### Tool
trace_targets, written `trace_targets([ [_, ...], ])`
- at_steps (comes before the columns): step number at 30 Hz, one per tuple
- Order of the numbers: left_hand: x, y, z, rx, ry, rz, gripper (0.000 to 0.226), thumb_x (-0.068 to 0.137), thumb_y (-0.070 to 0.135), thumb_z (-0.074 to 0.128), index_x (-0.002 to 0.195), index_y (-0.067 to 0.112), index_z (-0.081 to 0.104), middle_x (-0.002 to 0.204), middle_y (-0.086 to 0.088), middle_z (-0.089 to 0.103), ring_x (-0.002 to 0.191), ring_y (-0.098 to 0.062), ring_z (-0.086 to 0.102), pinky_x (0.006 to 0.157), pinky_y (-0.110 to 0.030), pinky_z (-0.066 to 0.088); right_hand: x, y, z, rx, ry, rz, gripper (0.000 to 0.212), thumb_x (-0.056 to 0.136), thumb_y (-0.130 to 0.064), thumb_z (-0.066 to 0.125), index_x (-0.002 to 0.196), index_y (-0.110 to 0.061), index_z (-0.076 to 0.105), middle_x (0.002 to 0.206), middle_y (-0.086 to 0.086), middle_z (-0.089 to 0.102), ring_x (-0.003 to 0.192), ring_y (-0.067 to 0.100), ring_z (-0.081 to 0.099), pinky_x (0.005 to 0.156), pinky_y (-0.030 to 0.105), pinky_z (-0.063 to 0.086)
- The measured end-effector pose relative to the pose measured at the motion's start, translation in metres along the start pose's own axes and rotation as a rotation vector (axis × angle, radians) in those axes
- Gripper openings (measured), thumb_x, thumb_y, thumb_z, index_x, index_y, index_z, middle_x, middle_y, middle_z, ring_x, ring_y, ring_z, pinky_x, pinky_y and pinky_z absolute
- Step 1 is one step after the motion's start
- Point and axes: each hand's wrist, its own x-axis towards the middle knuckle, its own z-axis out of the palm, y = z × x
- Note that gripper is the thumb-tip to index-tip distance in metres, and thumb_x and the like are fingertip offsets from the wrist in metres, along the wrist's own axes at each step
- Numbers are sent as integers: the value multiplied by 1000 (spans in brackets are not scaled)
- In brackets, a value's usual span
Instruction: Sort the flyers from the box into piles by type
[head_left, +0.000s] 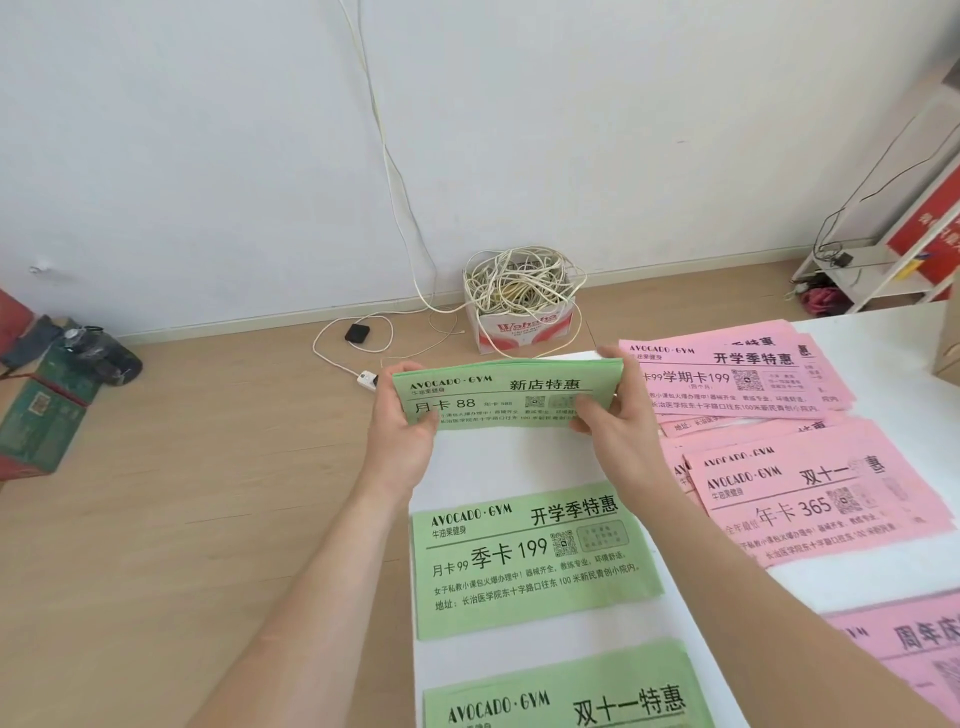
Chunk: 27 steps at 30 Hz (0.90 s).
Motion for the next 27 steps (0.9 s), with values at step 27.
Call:
trace_targets([
  [27, -24, -2, -13, 892, -57, -32, 64, 80, 33, 72, 136, 13, 48, 141, -6, 46, 129, -25, 41, 108, -33, 29, 22, 0, 8, -892, -27, 96, 30, 86, -7, 53, 115, -11, 59, 102, 9, 67, 93, 31, 60, 71, 31, 45],
])
